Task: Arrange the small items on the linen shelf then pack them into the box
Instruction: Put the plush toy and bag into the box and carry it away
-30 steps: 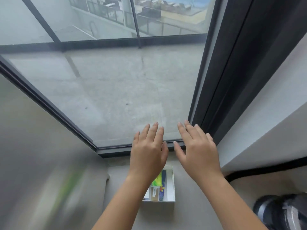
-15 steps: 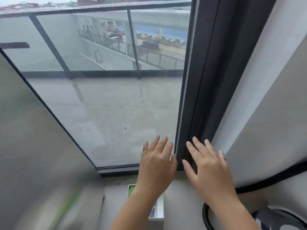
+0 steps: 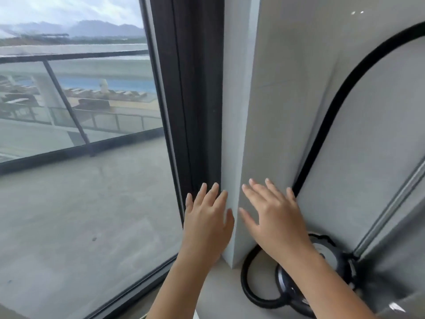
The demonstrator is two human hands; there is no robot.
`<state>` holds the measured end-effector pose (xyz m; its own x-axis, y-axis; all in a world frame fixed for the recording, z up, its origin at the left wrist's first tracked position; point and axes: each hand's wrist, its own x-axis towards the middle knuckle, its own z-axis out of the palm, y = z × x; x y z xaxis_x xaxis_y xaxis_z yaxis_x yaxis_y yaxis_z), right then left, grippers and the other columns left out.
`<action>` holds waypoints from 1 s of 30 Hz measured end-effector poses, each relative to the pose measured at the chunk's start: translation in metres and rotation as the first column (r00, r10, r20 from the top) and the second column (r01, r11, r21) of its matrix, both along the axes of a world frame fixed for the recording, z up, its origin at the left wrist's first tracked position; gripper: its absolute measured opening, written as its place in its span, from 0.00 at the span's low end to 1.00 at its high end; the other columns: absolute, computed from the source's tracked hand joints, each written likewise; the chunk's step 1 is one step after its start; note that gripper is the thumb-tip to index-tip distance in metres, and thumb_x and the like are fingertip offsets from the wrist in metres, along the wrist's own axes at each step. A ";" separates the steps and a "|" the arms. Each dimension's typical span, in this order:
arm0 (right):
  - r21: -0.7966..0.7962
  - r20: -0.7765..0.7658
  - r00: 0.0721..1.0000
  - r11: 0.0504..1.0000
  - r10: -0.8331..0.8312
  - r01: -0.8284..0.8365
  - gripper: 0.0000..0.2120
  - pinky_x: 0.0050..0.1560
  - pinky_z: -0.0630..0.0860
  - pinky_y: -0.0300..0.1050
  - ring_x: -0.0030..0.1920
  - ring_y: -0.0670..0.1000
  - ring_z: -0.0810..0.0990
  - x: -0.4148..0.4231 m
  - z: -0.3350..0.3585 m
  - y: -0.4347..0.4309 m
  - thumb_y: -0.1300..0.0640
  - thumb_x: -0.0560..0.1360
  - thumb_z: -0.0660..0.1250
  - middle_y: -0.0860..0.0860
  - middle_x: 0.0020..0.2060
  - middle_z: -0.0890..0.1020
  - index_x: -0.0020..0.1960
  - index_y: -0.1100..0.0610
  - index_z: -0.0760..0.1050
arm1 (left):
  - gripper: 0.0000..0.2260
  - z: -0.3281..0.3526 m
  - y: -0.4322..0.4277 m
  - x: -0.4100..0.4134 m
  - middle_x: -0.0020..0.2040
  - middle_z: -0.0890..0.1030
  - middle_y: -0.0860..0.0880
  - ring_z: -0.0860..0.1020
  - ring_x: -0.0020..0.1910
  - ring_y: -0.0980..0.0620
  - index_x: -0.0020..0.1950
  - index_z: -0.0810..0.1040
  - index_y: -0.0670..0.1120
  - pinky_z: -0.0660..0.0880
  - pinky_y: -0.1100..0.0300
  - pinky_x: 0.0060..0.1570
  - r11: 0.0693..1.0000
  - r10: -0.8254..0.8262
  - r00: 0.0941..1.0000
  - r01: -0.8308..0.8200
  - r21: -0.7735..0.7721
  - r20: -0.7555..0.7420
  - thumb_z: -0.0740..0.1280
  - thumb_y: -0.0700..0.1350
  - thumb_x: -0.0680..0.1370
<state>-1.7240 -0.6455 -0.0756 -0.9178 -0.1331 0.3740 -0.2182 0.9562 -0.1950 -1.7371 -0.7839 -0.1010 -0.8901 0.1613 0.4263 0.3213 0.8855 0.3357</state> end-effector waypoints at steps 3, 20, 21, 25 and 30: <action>-0.007 0.011 0.988 0.988 -0.156 0.156 0.24 0.71 0.50 0.57 0.74 0.51 0.57 0.023 0.007 0.012 0.44 0.78 0.57 0.46 0.72 0.64 0.72 0.48 0.62 | 0.19 0.010 0.014 0.005 0.70 0.69 0.46 0.60 0.73 0.44 0.69 0.71 0.45 0.53 0.44 0.70 0.988 -0.152 0.988 0.152 -0.011 -0.033 0.63 0.47 0.78; -0.010 0.013 0.702 0.702 -0.712 0.712 0.24 0.71 0.49 0.57 0.74 0.50 0.55 0.195 0.033 0.114 0.44 0.78 0.57 0.45 0.73 0.62 0.72 0.48 0.62 | 0.19 0.035 0.167 0.106 0.71 0.67 0.48 0.58 0.74 0.46 0.69 0.71 0.47 0.51 0.45 0.70 0.692 -0.718 0.694 0.720 0.059 -0.045 0.63 0.46 0.78; -0.024 0.011 0.685 0.685 -0.728 0.728 0.24 0.71 0.49 0.57 0.74 0.50 0.56 0.206 0.034 0.120 0.44 0.77 0.58 0.45 0.73 0.62 0.72 0.48 0.63 | 0.19 0.036 0.176 0.113 0.72 0.67 0.48 0.58 0.74 0.47 0.69 0.71 0.48 0.51 0.45 0.70 0.676 -0.733 0.679 0.735 0.062 -0.052 0.63 0.47 0.78; -0.039 0.016 0.613 0.612 -0.790 0.790 0.24 0.70 0.51 0.56 0.73 0.50 0.56 0.253 0.034 0.151 0.44 0.78 0.57 0.44 0.72 0.62 0.71 0.48 0.64 | 0.20 0.042 0.213 0.151 0.74 0.62 0.51 0.54 0.75 0.50 0.72 0.66 0.50 0.48 0.48 0.71 0.622 -0.782 0.622 0.783 0.024 -0.039 0.58 0.49 0.80; -0.050 0.015 0.538 0.537 -0.843 0.842 0.22 0.70 0.52 0.56 0.73 0.50 0.58 0.324 0.037 0.197 0.45 0.78 0.58 0.45 0.72 0.64 0.70 0.49 0.66 | 0.19 0.044 0.268 0.215 0.73 0.63 0.51 0.54 0.75 0.50 0.72 0.67 0.49 0.47 0.50 0.71 0.547 -0.833 0.551 0.834 0.072 -0.050 0.58 0.48 0.80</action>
